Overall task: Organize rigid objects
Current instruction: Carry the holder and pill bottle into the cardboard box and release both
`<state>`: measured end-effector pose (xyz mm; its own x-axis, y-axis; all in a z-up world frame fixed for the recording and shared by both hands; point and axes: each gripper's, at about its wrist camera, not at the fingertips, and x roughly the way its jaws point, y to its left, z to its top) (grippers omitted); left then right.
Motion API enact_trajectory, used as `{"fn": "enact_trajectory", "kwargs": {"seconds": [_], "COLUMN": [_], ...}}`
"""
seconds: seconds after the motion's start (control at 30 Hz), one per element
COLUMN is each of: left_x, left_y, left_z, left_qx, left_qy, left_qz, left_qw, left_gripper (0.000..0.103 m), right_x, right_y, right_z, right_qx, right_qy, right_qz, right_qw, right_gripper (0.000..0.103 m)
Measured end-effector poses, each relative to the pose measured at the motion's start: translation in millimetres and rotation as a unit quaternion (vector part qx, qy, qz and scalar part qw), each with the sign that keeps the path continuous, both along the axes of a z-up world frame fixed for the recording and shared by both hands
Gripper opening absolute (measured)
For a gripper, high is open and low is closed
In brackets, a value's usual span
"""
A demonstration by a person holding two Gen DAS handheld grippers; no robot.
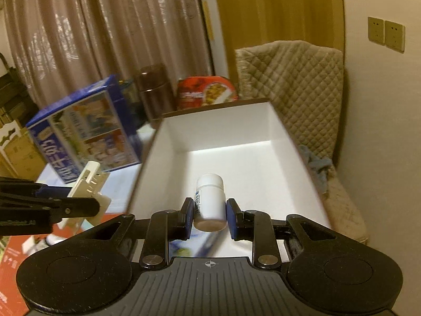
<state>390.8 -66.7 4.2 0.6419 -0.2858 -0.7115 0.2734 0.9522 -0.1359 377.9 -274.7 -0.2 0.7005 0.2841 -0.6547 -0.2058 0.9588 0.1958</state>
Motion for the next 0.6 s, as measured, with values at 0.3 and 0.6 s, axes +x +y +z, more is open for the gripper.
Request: {"fn": "enact_trajectory", "kwargs": {"seconds": [0.3,0.6], "left_x": [61,108], "left_y": [-36,-45], "left_z": [-14,-29], "left_qx": [0.007,0.046], "left_qy": [0.028,0.04], "left_qz": [-0.001,0.012], "left_qw": [0.9996,0.9981], "left_gripper": [0.036,0.036], "right_x": [56,99], "right_y": [-26,-36], "right_z": [-20,-39], "right_qx": [-0.023,-0.041], "right_qy": [0.018,0.041], "right_qz": [0.004,0.011], "right_qw": [1.0,0.998], "right_gripper": [0.023,0.023]}}
